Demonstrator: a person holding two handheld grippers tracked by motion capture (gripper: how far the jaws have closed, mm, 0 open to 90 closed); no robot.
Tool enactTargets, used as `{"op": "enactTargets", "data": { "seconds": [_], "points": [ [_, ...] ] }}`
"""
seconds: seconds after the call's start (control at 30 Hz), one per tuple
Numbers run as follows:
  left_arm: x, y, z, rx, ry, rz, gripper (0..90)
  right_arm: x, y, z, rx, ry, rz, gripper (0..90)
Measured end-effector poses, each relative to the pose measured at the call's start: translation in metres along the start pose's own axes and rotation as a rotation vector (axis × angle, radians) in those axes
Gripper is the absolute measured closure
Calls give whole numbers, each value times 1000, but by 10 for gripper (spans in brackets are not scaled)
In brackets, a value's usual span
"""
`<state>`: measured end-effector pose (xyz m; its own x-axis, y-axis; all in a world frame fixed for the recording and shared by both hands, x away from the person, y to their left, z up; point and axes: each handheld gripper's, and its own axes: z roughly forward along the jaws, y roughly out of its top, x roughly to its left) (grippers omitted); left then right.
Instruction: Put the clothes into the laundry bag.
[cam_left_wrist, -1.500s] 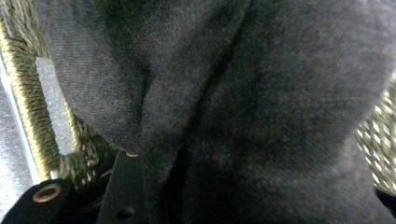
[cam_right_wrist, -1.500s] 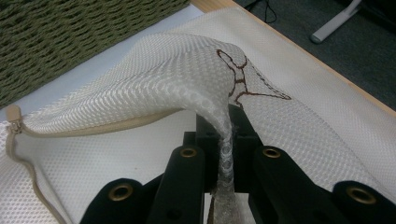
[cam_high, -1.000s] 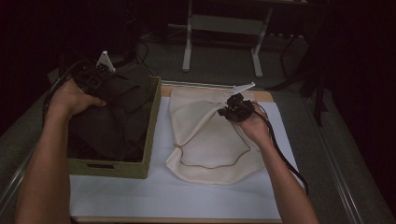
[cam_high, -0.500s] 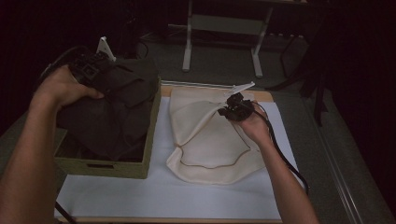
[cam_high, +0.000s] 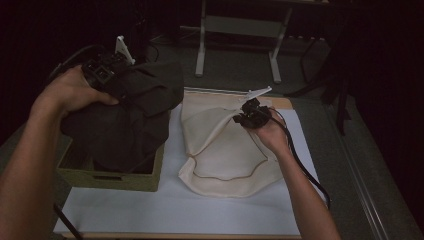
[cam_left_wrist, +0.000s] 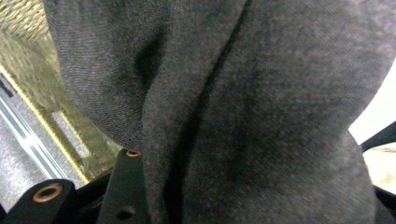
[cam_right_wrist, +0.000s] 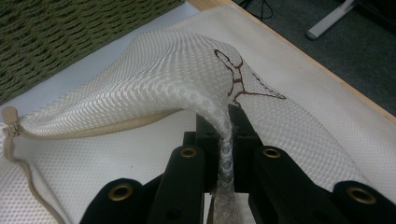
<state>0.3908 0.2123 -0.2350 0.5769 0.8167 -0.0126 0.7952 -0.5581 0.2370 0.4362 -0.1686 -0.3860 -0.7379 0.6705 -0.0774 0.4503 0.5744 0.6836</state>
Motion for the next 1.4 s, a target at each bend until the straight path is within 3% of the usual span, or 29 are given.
{"op": "enactTargets", "data": {
  "seconds": [0.67,0.87,1.13,1.4],
  "points": [
    [-48,18,-14,-26,-30,157,567,-3,1,1,-8,-2,14,861],
    [-64,21,-16,-33,-66,215,567,-5,2,0,-11,-3,21,861],
    [-89,23,-3,-35,-113,302,566,-6,3,-3,-11,-5,23,861],
    [-108,20,21,-28,-173,386,566,-7,5,-6,-15,-8,26,861]
  ]
}}
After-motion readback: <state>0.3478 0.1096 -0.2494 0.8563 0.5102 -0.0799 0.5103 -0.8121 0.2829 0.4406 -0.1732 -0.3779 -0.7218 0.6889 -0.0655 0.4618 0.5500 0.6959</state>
